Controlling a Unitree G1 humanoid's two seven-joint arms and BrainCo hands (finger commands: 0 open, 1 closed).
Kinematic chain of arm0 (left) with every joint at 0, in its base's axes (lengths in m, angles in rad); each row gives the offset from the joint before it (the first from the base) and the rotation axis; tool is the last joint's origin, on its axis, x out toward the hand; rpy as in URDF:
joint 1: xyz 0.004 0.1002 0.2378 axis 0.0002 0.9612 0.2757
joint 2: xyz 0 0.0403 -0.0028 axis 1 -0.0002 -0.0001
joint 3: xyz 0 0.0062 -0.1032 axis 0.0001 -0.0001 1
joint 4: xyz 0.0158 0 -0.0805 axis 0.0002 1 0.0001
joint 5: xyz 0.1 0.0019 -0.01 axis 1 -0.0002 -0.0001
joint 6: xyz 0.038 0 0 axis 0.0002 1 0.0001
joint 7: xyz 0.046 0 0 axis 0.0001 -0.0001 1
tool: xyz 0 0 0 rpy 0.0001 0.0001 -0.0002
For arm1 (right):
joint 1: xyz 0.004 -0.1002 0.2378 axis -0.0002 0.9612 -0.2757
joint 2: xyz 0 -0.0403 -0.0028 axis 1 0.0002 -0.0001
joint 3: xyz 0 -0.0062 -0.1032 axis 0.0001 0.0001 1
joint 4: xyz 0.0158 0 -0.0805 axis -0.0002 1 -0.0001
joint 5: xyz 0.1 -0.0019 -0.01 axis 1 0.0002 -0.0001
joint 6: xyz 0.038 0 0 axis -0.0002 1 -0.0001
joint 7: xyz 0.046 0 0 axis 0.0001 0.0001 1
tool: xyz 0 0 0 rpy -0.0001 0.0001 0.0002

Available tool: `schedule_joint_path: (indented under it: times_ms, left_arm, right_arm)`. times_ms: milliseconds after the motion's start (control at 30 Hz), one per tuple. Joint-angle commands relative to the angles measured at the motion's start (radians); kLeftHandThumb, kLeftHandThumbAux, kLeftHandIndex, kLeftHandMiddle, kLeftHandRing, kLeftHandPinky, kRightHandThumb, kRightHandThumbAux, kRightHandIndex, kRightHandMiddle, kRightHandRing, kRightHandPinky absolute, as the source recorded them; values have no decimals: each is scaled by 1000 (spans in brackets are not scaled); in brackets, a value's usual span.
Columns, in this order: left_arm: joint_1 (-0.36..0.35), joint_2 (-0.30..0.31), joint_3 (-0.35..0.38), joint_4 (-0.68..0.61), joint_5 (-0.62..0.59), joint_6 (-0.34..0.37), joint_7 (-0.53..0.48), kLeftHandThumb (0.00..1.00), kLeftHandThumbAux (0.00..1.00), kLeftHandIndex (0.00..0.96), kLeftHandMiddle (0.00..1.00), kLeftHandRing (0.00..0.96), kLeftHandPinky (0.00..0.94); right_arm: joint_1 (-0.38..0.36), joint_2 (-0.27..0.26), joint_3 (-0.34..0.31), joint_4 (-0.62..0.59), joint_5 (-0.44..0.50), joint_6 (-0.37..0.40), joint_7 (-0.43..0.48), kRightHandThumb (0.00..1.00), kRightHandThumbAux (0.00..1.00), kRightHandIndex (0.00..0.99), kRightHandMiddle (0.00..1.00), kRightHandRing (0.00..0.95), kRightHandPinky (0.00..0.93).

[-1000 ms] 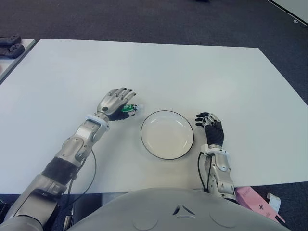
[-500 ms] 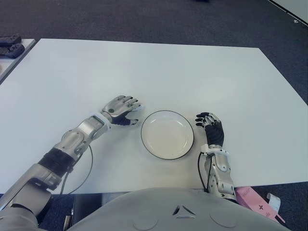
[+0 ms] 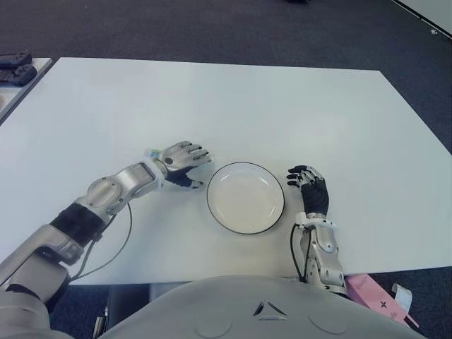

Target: Put the toothpaste on the table into the plate.

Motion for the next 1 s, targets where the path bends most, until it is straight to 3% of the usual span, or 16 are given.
schedule_joint_path:
  times_ms: [33, 400, 600, 1000]
  left_arm:
    - [14, 14, -55, 52, 31, -32, -90, 318, 175, 0, 0, 0, 0]
    - [-20, -36, -102, 151, 35, -3, -139, 324, 200, 0, 0, 0, 0]
    - [-69, -91, -136, 385, 58, 14, -31, 341, 214, 0, 0, 0, 0]
    - [-117, -167, -152, 673, 43, 66, 173, 367, 223, 0, 0, 0, 41]
  right_arm:
    - [35, 36, -2, 19, 11, 44, -11, 708, 721, 428, 495, 499, 506]
    - [42, 30, -2, 18, 8, 31, -2, 707, 721, 428, 495, 497, 503]
    - [44, 27, -5, 20, 12, 25, 7, 708, 721, 428, 495, 497, 503]
    - [47, 31, -13, 19, 19, 22, 8, 708, 722, 428, 491, 495, 503]
